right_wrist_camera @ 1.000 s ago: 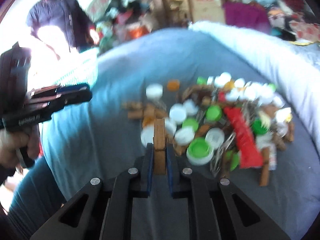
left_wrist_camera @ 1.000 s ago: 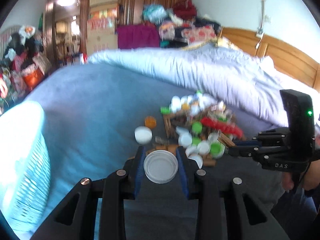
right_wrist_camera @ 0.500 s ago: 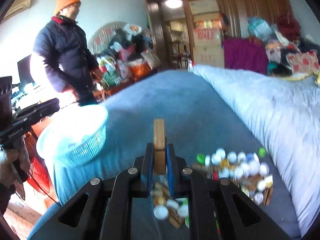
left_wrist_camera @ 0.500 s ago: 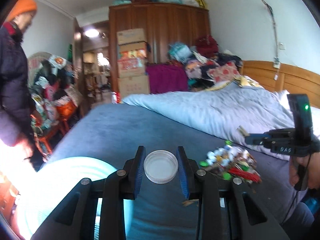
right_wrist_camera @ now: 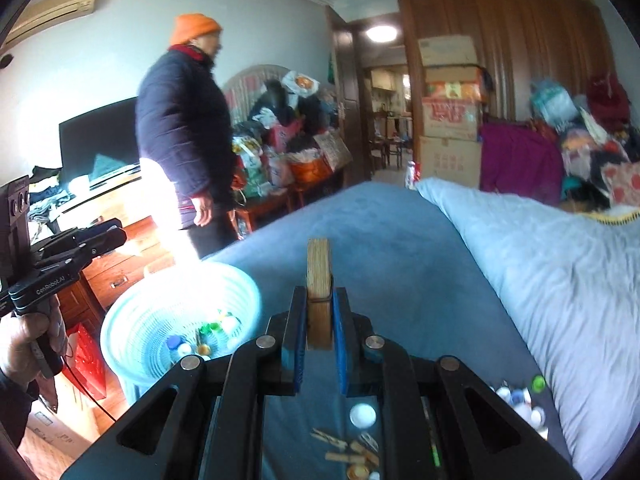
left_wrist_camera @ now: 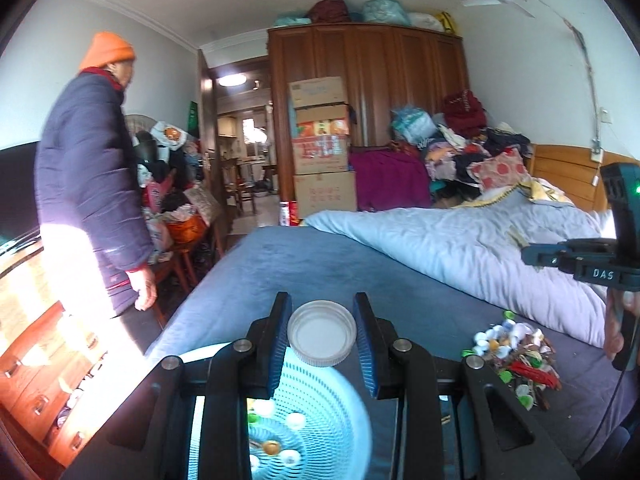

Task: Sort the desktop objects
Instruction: 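Carry the white cap and clothespin over the basket and open both grippers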

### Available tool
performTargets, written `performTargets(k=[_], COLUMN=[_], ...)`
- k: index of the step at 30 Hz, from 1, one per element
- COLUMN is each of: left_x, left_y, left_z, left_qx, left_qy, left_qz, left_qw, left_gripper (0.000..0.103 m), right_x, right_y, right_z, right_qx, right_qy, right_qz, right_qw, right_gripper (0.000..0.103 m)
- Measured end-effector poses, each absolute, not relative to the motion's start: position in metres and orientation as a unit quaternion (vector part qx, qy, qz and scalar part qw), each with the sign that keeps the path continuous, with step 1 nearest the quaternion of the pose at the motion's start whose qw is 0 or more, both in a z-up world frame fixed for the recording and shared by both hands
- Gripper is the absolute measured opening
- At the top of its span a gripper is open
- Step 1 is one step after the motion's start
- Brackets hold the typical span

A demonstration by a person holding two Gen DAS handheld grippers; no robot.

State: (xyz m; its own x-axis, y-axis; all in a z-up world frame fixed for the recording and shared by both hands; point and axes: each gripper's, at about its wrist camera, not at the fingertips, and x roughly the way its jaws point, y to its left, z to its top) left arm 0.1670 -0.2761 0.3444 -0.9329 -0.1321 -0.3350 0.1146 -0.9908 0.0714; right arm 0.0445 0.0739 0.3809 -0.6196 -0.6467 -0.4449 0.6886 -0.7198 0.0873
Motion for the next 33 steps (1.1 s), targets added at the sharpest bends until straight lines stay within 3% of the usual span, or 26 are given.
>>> performTargets(k=[23, 33], left_x=[0.181, 0.156], left_y=[-0.404, -0.444], left_z=[0.403, 0.369], left_qx=[0.187, 0.297], left_qy=[-0.025, -0.011], left_qz=[-0.972, -0.945], left_qw=[0.142, 0.134], left_gripper=[0.032, 0.032], right_x=[0.041, 0.025], right_y=[-0.074, -0.134], right_z=[0.475, 0.449], right_qx=[0.205, 0.281], right_qy=[0.095, 0.11], right_qz=[-0.871, -0.825], right_qw=[0.436, 0.478], right_gripper=[0.012, 0.012])
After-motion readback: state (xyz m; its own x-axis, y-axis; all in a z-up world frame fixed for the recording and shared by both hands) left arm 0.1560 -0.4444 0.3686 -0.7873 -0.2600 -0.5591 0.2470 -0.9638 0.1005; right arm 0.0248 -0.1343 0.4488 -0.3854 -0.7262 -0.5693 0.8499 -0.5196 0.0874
